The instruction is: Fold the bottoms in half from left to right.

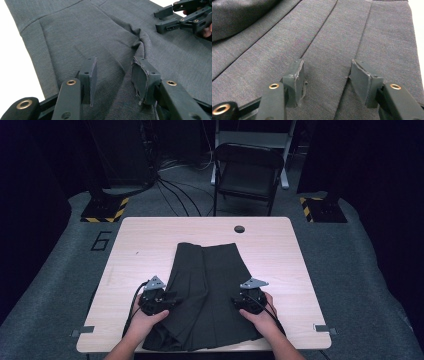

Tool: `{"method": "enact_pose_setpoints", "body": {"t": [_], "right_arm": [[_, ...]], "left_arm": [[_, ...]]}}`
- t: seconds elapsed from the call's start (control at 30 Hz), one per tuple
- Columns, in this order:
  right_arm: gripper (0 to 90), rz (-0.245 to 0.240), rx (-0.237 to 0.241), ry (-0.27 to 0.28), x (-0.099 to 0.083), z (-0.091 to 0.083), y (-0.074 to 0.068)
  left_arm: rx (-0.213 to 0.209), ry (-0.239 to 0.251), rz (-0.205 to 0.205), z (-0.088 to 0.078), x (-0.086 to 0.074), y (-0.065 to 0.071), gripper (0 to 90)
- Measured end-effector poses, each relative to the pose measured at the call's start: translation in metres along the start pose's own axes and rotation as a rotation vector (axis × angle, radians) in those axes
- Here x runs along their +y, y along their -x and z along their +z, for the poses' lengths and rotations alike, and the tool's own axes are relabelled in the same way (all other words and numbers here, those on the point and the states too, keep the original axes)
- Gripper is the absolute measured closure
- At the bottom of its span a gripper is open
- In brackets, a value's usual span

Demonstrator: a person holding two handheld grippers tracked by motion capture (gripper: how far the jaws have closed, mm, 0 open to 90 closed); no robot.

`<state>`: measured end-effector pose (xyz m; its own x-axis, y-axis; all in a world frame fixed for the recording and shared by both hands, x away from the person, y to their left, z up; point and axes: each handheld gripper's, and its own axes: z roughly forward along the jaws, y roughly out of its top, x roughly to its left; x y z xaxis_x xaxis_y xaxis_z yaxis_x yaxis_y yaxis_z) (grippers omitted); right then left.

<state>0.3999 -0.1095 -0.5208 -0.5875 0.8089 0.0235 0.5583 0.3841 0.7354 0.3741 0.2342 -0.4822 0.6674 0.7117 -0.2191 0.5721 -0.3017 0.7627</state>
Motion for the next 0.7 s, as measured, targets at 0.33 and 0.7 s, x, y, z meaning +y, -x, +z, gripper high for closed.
{"method": "enact_pose_setpoints", "body": {"t": [0.33, 0.7], "right_arm": [[44.0, -0.002, 0.001, 0.001, 0.000, 0.000, 0.000], [43.6, -0.003, 0.001, 0.001, 0.000, 0.000, 0.000]], "left_arm": [[-0.016, -0.015, 0.036, 0.009, 0.000, 0.007, 54.6], [-0.020, -0.030, 0.020, 0.013, -0.001, 0.008, 55.3]]}}
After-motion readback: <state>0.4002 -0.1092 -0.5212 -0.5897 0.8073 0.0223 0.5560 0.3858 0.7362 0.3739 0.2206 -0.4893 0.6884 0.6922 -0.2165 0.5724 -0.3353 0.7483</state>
